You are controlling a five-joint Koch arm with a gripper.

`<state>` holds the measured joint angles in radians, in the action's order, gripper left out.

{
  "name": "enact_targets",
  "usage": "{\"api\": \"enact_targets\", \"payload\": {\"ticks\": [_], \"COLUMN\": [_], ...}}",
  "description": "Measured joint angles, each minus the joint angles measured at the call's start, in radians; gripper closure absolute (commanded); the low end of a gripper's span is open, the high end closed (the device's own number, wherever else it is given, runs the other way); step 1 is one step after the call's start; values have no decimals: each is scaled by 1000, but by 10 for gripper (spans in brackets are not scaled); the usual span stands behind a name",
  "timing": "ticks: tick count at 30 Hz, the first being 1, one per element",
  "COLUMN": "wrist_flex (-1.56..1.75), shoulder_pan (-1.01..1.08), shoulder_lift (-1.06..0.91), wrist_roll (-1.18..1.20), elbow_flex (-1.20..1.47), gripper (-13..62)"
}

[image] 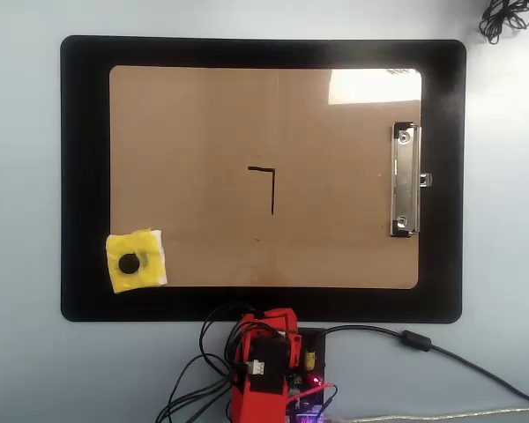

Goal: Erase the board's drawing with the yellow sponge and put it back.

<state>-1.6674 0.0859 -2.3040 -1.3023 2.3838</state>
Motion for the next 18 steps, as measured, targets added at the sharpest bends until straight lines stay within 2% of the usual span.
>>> {"api": "enact_targets", "payload": {"ticks": [12, 15, 18], "wrist_flex": [0, -31, -2], "shoulder_pan": [0, -9, -124], "shoulder_lift": [-2, 0, 0], "wrist_roll": [0, 5, 2], "elbow_flex": [-9, -189, -390], "gripper": [155, 157, 160]}}
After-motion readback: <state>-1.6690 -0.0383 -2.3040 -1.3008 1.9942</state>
